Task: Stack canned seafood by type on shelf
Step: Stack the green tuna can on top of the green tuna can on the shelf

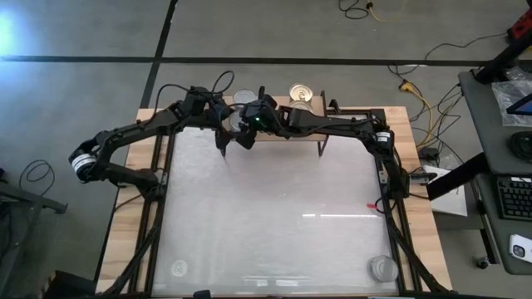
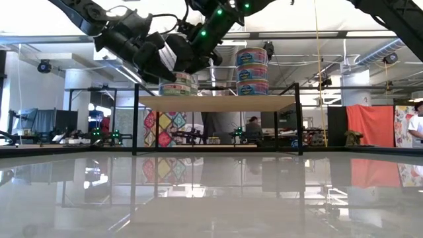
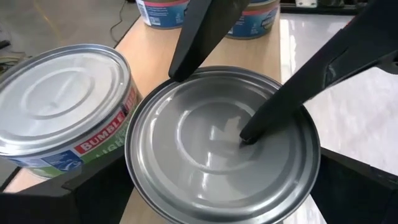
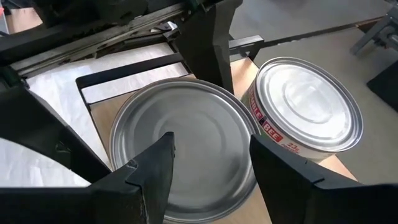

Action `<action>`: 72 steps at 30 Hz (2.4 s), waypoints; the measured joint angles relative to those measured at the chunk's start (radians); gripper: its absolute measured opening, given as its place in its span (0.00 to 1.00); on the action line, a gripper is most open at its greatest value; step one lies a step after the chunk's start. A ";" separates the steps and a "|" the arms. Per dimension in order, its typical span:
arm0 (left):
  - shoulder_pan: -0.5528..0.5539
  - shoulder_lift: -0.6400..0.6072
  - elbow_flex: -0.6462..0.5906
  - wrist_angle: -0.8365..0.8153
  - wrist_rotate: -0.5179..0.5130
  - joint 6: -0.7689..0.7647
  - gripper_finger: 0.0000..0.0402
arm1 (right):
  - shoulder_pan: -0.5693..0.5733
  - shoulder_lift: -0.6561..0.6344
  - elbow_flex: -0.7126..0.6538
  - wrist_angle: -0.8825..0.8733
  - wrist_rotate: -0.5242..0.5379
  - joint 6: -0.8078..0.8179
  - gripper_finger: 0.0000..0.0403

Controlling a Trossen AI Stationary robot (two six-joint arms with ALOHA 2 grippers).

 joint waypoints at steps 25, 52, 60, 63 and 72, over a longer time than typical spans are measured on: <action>0.002 -0.026 -0.026 0.016 -0.003 0.009 1.00 | 0.000 0.000 0.000 -0.019 0.001 -0.013 0.50; 0.002 -0.065 -0.211 0.359 0.012 -0.069 1.00 | -0.003 -0.001 0.000 -0.060 0.011 -0.003 0.50; 0.002 -0.074 -0.209 0.355 0.008 -0.074 1.00 | -0.011 -0.001 0.000 -0.060 0.003 0.004 0.50; 0.002 -0.088 -0.208 0.352 0.006 -0.061 1.00 | -0.011 -0.001 0.000 -0.061 0.004 0.004 0.50; 0.002 -0.075 -0.219 0.362 0.008 -0.066 1.00 | -0.013 -0.001 0.000 -0.062 0.006 0.004 0.50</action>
